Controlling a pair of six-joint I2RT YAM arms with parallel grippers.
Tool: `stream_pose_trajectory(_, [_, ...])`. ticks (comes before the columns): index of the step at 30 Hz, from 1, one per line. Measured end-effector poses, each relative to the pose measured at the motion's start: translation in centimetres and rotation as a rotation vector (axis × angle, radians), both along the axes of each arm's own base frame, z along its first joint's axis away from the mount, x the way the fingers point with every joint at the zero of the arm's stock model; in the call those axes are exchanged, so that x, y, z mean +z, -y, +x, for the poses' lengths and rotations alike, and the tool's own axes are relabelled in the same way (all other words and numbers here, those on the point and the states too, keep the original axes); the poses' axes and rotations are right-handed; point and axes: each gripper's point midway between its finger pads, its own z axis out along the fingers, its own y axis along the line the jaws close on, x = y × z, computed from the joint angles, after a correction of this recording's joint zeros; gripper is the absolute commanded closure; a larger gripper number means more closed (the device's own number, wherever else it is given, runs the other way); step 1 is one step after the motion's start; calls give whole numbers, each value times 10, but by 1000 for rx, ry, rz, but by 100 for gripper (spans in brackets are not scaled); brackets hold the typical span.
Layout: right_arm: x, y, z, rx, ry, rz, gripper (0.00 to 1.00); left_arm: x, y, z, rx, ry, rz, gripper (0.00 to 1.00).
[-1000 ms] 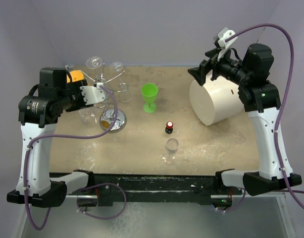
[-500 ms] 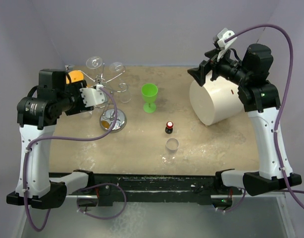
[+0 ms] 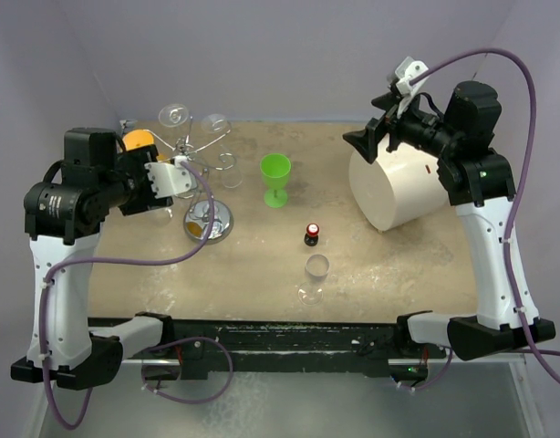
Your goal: Place the wine glass upside down on the wine glass rack
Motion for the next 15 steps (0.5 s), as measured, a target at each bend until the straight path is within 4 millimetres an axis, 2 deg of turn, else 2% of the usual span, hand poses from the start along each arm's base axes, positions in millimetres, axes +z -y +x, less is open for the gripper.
stream_pose_trajectory(5, [-4, -4, -5, 48, 16, -37, 3, 14, 5, -3, -2, 37, -49, 19])
stream_pose_trajectory(10, [-22, -9, -19, 137, -6, -103, 4, 36, 15, -8, -16, 91, -126, 4])
stream_pose_trajectory(12, [-34, -13, -28, 182, -28, -143, 5, 47, 20, -10, -16, 120, -173, 0])
stream_pose_trajectory(15, [-50, -25, -44, 254, -60, -197, 6, 63, 25, -8, 6, 171, -251, 1])
